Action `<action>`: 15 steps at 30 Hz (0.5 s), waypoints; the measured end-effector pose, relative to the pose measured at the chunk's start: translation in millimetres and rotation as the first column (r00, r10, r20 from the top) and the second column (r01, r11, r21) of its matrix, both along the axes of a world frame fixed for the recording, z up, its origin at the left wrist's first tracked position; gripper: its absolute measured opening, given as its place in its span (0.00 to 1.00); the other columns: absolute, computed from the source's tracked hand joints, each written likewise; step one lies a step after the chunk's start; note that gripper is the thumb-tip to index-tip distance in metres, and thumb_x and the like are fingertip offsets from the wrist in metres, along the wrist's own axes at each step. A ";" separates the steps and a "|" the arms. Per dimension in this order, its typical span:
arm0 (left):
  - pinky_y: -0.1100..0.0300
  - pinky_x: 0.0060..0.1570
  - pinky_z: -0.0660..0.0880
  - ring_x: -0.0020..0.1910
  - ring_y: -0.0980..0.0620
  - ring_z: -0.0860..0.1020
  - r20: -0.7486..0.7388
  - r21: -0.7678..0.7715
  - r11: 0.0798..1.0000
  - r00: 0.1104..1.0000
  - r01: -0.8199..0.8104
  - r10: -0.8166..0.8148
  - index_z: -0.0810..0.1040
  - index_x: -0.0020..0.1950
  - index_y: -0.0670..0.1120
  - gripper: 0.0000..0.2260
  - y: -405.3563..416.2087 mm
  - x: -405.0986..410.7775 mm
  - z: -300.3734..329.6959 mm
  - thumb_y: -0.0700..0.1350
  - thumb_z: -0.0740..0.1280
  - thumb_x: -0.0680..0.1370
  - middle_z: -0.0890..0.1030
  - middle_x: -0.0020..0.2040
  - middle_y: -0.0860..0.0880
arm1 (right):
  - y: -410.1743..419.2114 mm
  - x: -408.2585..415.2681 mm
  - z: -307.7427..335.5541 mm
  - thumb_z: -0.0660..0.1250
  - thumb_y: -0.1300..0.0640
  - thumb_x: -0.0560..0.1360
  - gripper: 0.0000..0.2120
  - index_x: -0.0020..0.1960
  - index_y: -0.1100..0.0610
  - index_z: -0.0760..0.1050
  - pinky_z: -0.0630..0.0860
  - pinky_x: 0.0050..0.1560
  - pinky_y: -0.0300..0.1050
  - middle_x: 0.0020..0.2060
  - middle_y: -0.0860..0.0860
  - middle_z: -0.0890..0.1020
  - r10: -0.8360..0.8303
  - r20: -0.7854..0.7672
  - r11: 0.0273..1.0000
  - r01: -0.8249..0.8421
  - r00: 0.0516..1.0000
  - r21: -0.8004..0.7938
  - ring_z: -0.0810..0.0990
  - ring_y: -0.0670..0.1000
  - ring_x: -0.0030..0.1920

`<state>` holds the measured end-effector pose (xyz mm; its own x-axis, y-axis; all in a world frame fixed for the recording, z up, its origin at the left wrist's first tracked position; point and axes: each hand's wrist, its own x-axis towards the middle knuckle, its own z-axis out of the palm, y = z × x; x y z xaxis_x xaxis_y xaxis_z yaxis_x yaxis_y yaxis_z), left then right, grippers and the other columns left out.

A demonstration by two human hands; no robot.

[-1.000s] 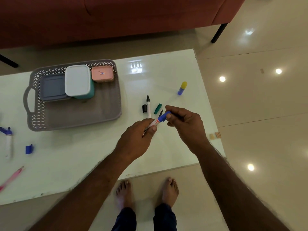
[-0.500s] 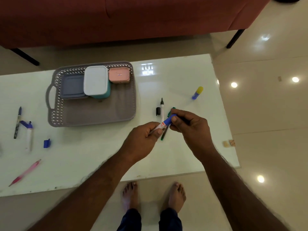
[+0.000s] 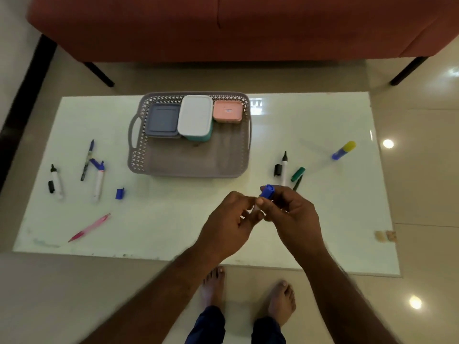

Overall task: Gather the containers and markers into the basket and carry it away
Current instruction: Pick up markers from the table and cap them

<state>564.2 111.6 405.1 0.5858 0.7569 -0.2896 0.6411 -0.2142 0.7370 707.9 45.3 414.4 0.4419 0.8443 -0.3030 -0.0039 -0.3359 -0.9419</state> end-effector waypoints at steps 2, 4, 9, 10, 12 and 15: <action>0.59 0.43 0.79 0.42 0.59 0.78 -0.011 -0.020 1.000 1.000 -0.023 0.023 0.76 0.58 0.56 0.10 -9.7 -14.7 -5.1 0.57 0.62 0.80 0.75 0.47 0.56 | -1.7 -13.9 -3.4 0.73 0.54 0.74 0.09 0.49 0.39 0.80 0.75 0.43 0.30 0.41 0.38 0.84 0.035 0.031 0.999 -0.035 0.999 -0.005 0.81 0.40 0.43; 0.61 0.42 0.78 0.41 0.59 0.78 -0.041 -0.034 0.998 0.998 -0.049 0.047 0.75 0.58 0.57 0.10 -16.6 -27.1 -9.4 0.58 0.62 0.80 0.75 0.47 0.58 | -3.4 -26.3 -9.4 0.73 0.54 0.75 0.09 0.49 0.39 0.79 0.73 0.44 0.26 0.41 0.36 0.83 0.054 0.048 0.998 -0.053 0.997 -0.022 0.81 0.39 0.45; 0.64 0.41 0.78 0.40 0.59 0.78 -0.082 -0.046 0.995 0.993 -0.085 0.081 0.74 0.59 0.58 0.12 -18.8 -44.1 -18.4 0.60 0.60 0.80 0.74 0.46 0.61 | 0.0 -47.7 -21.8 0.72 0.52 0.75 0.08 0.50 0.39 0.78 0.73 0.43 0.25 0.41 0.35 0.83 0.071 0.057 0.996 -0.068 0.996 -0.057 0.80 0.39 0.45; 0.63 0.41 0.78 0.40 0.60 0.78 -0.081 -0.047 0.995 0.994 -0.084 0.080 0.74 0.59 0.59 0.12 -18.9 -45.9 -18.9 0.61 0.59 0.80 0.74 0.46 0.61 | 1.8 -50.3 -23.3 0.71 0.52 0.76 0.08 0.50 0.39 0.77 0.72 0.43 0.25 0.41 0.35 0.83 0.071 0.067 0.996 -0.067 0.995 -0.063 0.80 0.38 0.45; 0.62 0.40 0.78 0.40 0.60 0.78 -0.079 -0.049 0.995 0.993 -0.092 0.088 0.73 0.58 0.60 0.13 -18.8 -49.0 -19.4 0.63 0.57 0.79 0.75 0.46 0.61 | 4.9 -53.3 -27.0 0.71 0.50 0.76 0.06 0.49 0.38 0.77 0.74 0.42 0.27 0.41 0.36 0.83 0.059 0.079 0.996 -0.053 0.995 -0.069 0.81 0.39 0.45; 0.63 0.42 0.77 0.41 0.62 0.78 -0.097 -0.060 0.991 0.989 -0.120 0.114 0.73 0.61 0.59 0.16 -18.3 -57.4 -22.6 0.64 0.57 0.78 0.77 0.48 0.62 | 7.5 -50.7 -35.8 0.70 0.48 0.76 0.03 0.46 0.39 0.79 0.82 0.42 0.44 0.39 0.45 0.84 -0.072 0.049 0.992 0.077 0.996 -0.098 0.83 0.50 0.42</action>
